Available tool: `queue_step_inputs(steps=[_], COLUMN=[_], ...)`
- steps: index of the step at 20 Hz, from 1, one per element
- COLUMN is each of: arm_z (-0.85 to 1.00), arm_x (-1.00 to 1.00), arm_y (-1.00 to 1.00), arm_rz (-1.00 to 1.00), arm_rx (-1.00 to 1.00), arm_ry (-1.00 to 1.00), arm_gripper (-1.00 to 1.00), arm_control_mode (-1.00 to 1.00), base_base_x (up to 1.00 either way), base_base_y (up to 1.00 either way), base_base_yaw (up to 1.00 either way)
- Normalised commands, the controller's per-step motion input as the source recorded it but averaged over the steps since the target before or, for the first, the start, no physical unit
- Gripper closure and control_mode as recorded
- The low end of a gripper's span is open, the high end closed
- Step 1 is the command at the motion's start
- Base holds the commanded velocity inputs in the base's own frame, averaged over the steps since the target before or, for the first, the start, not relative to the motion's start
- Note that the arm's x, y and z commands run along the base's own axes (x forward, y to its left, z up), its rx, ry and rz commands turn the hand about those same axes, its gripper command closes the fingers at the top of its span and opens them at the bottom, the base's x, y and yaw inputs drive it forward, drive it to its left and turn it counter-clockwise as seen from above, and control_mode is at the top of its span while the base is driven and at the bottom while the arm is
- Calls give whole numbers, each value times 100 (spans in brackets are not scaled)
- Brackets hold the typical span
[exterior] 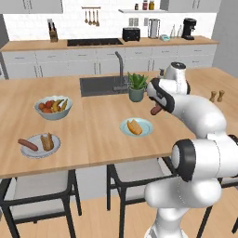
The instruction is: Place one bun and one sausage from the bowl on each plate.
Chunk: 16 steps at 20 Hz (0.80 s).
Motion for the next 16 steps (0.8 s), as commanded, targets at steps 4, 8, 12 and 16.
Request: queue_step_inputs(steps=[4, 8, 12, 16], arm_z=[-13, -31, -57, -69], arm_x=[46, 74, 65, 29], arm_y=[-23, 0, 0, 14], arm_rz=[24, 45, 51, 36], arm_rx=[2, 0, -2, -17], arm_ry=[0, -6, -8, 9], arm_gripper=[100, 100, 100, 100], arm_control_mode=[-100, -100, -100, -100], base_base_x=[0, 0, 0, 0], base_base_y=[0, 0, 0, 0], base_base_yaw=[0, 0, 0, 0])
